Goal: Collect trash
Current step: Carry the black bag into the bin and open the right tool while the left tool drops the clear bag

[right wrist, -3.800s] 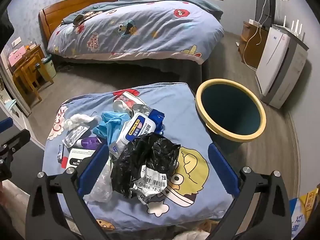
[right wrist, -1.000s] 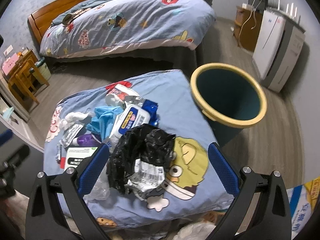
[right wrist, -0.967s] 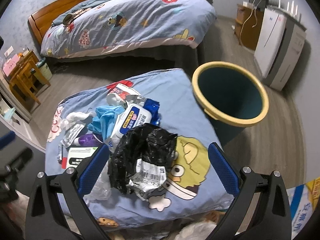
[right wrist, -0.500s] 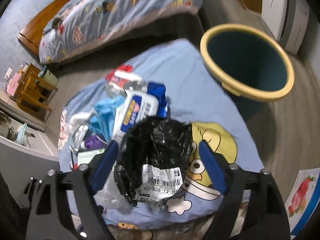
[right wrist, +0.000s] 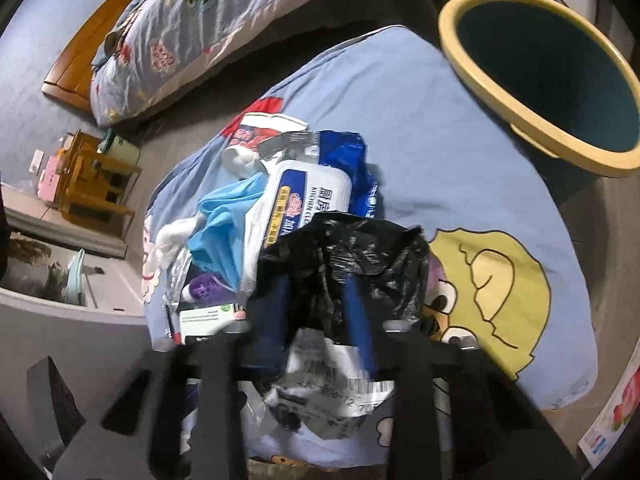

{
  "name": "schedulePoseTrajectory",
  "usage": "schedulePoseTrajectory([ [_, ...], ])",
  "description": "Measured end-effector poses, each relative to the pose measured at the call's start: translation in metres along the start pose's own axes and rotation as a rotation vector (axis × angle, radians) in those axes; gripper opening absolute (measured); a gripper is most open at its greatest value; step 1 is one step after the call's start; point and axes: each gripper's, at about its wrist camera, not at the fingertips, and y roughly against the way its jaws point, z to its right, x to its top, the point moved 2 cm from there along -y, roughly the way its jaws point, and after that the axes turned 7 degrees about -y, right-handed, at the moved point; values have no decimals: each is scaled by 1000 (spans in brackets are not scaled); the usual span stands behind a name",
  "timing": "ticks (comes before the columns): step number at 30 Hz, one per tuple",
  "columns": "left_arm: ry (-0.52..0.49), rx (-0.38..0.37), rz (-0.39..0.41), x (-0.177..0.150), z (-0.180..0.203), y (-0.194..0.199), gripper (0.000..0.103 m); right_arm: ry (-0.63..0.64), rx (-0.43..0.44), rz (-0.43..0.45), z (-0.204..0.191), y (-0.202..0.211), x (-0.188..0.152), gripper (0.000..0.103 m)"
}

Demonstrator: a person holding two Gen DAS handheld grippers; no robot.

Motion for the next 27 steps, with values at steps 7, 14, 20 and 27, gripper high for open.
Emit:
schedulePoseTrajectory([
  [7, 9, 25, 80, 8, -3, 31, 17, -5, 3, 64, -4, 34, -1, 0],
  [14, 7, 36, 227, 30, -10, 74, 17, 81, -6, 197, -17, 80, 14, 0],
  [20, -40, 33, 329, 76, -2, 100, 17, 121, -48, 339, -11, 114, 50, 0],
  [27, -94, -25, 381, 150, 24, 97, 17, 24, -94, 427, 42, 138, 114, 0],
])
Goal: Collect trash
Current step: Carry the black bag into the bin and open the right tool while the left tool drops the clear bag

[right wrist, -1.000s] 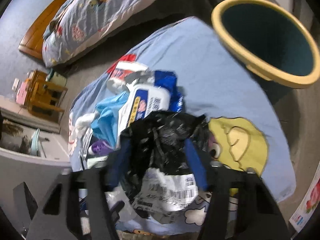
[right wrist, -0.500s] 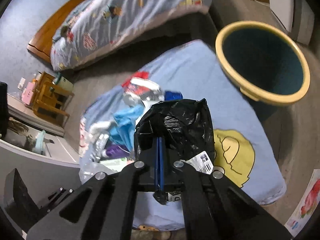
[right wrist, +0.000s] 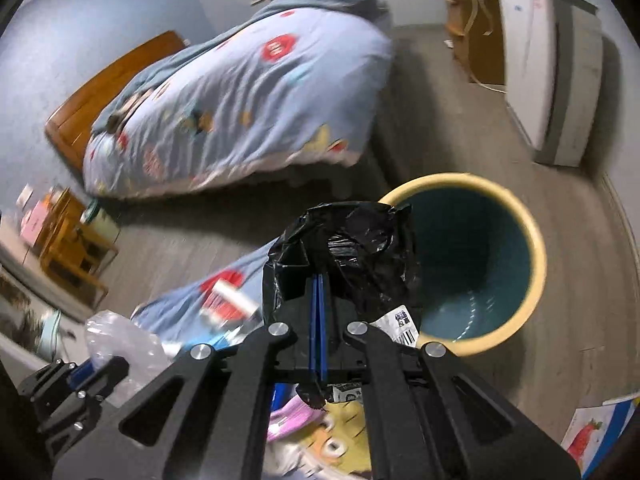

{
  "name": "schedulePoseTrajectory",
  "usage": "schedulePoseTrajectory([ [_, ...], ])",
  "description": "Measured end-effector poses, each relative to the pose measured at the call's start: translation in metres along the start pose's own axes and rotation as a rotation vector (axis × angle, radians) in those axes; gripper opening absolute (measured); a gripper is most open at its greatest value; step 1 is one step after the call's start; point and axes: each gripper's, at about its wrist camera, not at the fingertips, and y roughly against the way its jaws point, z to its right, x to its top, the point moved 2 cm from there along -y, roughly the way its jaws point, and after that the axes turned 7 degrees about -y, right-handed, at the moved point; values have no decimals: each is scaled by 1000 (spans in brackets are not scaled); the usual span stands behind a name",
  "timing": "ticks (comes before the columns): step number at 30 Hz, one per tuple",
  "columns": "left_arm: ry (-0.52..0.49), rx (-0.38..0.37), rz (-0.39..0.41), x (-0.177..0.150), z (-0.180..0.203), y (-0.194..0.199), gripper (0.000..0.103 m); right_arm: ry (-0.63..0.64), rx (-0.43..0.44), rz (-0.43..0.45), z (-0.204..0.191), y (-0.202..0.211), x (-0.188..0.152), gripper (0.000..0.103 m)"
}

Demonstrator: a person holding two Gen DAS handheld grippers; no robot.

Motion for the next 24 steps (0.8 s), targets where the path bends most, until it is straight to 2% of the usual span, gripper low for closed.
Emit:
schedulePoseTrajectory([
  [6, -54, -91, -12, 43, 37, -58, 17, -63, -83, 61, 51, -9, 46, 0],
  [9, -78, -132, -34, 55, 55, -91, 17, -93, -102, 59, 76, -19, 56, 0],
  [13, -83, -182, -63, 66, 74, -132, 17, -114, -135, 42, 94, -36, 59, 0],
  [19, -87, -207, -87, 82, 93, -175, 20, -175, -150, 16, 121, -50, 60, 1],
  [22, -114, -202, -78, 89, 100, -182, 27, -182, -158, 15, 126, -53, 60, 1],
  [24, -121, -194, -68, 92, 103, -186, 41, -189, -158, 10, 129, -55, 60, 1],
])
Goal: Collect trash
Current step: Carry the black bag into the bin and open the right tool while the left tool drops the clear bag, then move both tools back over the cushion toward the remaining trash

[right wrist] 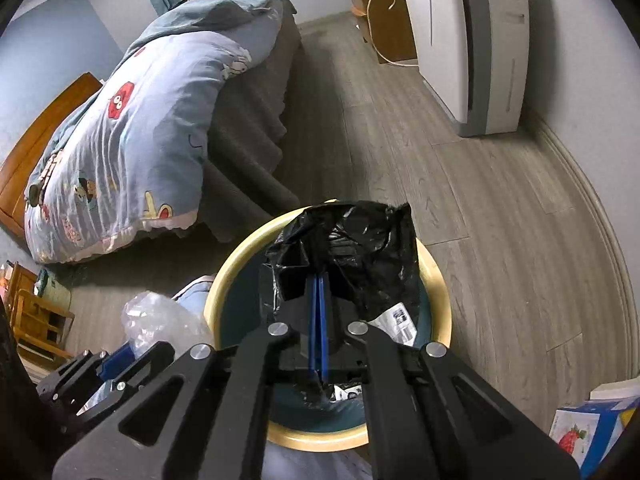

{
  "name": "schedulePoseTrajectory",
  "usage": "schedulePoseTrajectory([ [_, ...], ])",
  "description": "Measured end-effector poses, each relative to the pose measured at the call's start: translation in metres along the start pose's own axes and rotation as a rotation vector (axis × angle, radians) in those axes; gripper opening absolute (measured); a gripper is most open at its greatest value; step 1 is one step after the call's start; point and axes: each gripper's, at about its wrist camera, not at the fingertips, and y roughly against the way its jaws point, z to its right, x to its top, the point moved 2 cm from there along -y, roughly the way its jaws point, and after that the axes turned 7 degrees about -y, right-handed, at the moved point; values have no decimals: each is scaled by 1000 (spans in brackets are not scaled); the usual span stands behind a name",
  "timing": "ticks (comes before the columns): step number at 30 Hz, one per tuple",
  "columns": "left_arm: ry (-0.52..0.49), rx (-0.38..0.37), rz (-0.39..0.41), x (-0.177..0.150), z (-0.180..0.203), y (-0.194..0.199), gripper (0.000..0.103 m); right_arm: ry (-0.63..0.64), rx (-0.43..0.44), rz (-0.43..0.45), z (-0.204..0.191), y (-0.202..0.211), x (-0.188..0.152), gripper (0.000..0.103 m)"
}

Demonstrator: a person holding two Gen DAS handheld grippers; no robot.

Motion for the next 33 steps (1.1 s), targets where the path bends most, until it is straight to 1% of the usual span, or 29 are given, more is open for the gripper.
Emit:
schedulePoseTrajectory([
  [1, 1, 0, 8, 1, 0, 0, 51, 0, -2, 2, 1, 0, 1, 2],
  [2, 3, 1, 17, 2, 0, 0, 57, 0, -2, 2, 2, 0, 1, 2],
  [3, 6, 3, 22, 3, -1, 0, 59, -3, 0, 1, 2, 0, 1, 8],
  [4, 10, 6, 25, 4, -1, 1, 64, -6, 2, 4, 2, 0, 2, 15],
  [5, 13, 10, 27, 5, -2, 0, 67, -8, 6, 9, 3, 1, 2, 32],
  [6, 20, 12, 33, 5, -3, 2, 68, -11, 9, 14, 3, 2, 2, 42],
  [8, 33, 17, 38, 5, -7, 5, 74, -16, 17, 19, 3, 3, 4, 45],
  [10, 50, 24, 49, 3, -11, 9, 80, -17, 22, 30, 2, 5, 5, 60],
  [11, 57, 28, 52, 1, -13, 12, 84, -17, 23, 34, 2, 6, 6, 63],
  [12, 65, 38, 54, -1, -16, 14, 87, -18, 23, 36, 2, 7, 6, 69],
  [13, 70, 48, 54, -4, -18, 16, 91, -20, 24, 39, 2, 8, 6, 77],
  [16, 80, 73, 51, -9, -24, 24, 92, -23, 32, 52, -2, 12, 6, 94],
  [18, 79, 94, 44, -13, -27, 32, 92, -11, 28, 58, -5, 15, 5, 97],
  [21, 89, 109, 53, -19, -33, 53, 93, 22, 10, 73, -12, 21, 2, 97],
  [24, 108, 132, 78, -28, -43, 86, 94, 38, 8, 70, -17, 24, -4, 97],
  [26, 122, 148, 91, -35, -50, 105, 95, 56, 20, 54, -26, 26, -12, 97],
  [30, 174, 189, 111, -60, -73, 153, 95, 104, 51, 40, -50, 36, -28, 97],
  [33, 194, 244, 107, -82, -89, 183, 96, 147, 79, 40, -72, 47, -41, 97],
])
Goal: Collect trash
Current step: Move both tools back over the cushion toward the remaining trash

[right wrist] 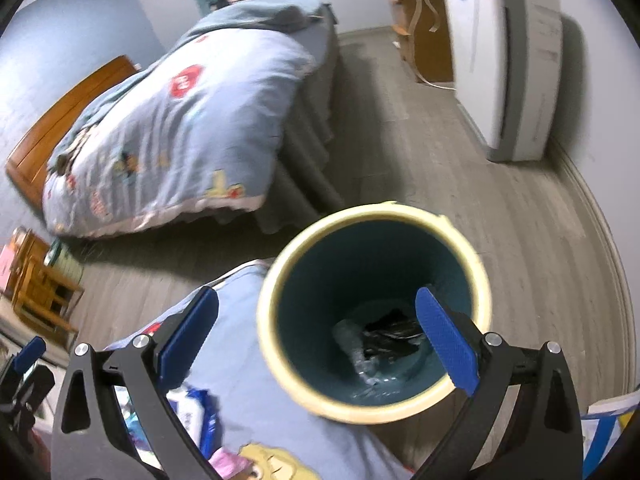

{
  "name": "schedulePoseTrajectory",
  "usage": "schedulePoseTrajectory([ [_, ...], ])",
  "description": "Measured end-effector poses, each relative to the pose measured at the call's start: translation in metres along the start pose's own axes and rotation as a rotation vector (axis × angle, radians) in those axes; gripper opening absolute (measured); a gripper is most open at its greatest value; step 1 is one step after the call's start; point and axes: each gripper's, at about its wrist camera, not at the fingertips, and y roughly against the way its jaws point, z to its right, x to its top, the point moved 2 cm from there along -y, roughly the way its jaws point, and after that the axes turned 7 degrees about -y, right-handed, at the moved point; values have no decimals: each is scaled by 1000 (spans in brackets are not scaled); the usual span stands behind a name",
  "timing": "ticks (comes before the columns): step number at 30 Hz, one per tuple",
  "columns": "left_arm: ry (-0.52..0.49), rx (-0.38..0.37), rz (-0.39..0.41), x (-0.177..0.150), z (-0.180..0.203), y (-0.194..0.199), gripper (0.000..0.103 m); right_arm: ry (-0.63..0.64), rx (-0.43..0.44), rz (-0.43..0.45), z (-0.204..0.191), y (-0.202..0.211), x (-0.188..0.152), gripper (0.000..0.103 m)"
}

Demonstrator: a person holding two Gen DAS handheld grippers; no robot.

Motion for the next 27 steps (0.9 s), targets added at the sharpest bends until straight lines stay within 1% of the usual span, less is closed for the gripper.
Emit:
schedulePoseTrajectory([
  [3, 20, 39, -10, -18, -26, 24, 96, 33, 17, -10, -24, 7, -13, 97],
  [7, 49, 103, -13, -45, -57, 51, 96, 86, 30, -57, -53, 11, -40, 97],
  [11, 105, 150, -31, -71, -87, 61, 96, 145, 37, -95, -75, 12, -65, 97],
  [13, 137, 162, -42, -80, -99, 61, 96, 185, 20, -110, -84, 11, -79, 97],
  [15, 174, 158, -51, -90, -112, 60, 96, 210, 10, -131, -90, 9, -91, 97],
  [18, 209, 172, -83, -102, -130, 53, 96, 228, 6, -169, -98, 1, -102, 97],
  [20, 228, 187, -110, -107, -141, 46, 96, 221, 6, -183, -102, -3, -104, 97],
  [24, 278, 218, -191, -125, -167, 27, 96, 165, 48, -201, -112, -14, -105, 97],
  [27, 330, 238, -221, -135, -186, 19, 96, 157, 44, -221, -118, -30, -108, 97],
])
